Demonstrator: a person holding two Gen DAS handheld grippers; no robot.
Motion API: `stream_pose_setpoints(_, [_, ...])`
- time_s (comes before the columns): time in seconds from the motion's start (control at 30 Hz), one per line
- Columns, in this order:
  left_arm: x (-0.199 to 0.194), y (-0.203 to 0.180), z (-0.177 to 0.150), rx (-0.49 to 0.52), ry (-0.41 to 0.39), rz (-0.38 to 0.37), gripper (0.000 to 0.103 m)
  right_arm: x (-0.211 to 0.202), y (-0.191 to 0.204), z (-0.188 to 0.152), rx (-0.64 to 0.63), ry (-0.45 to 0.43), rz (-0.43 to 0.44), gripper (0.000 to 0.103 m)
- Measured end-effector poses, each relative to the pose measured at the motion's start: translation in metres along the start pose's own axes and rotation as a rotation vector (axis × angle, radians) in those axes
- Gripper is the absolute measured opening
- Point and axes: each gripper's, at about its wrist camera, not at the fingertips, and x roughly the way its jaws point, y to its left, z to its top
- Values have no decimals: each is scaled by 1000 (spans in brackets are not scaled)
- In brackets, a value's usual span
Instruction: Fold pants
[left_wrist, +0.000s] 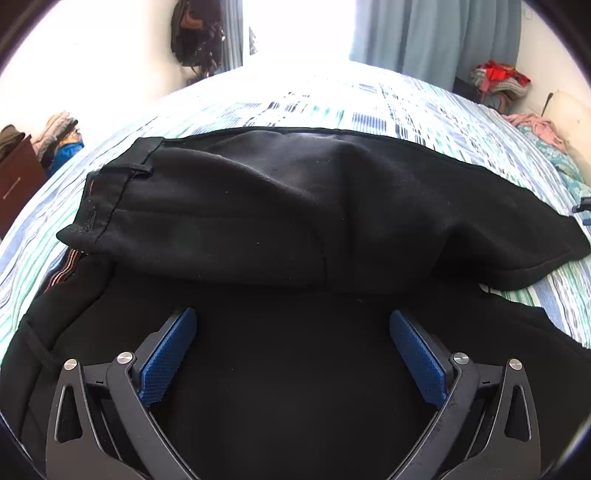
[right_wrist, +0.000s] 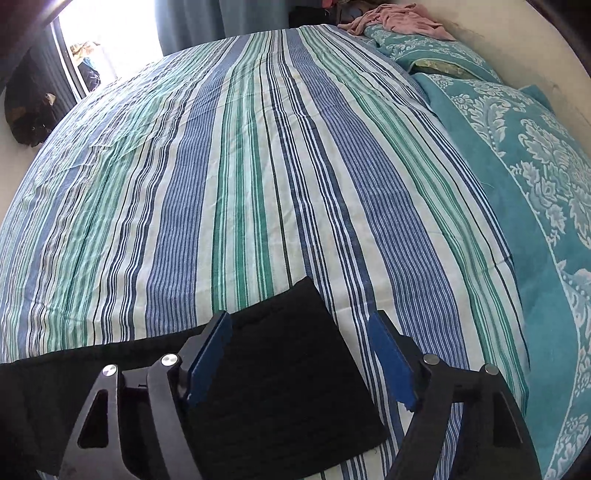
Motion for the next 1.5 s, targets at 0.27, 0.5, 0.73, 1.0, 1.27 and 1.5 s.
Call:
stream_pose_setpoints(0.27, [1, 0, 0, 5, -11, 7, 103, -2, -24, -21, 88, -61, 126, 6])
stream_pose_setpoints(0.5, [1, -1, 0, 8, -6, 13, 103, -151, -1, -132, -76, -320, 246, 6])
stream_pose_setpoints(0.73, [1, -5, 3, 25, 9, 38, 103, -229, -20, -347, 124, -331, 162, 6])
stream_pose_setpoints(1.0, [-1, -6, 6, 34, 38, 56, 103, -248, -56, -459, 422, -202, -77, 83])
stream_pose_setpoints(1.27, [-36, 2, 9, 2, 122, -31, 102, -304, -6, -469, 387, -379, -23, 94])
stream_pose_setpoints(1.5, [-101, 17, -41, 30, 12, -138, 102, -299, 43, -471, 214, -380, -8, 95])
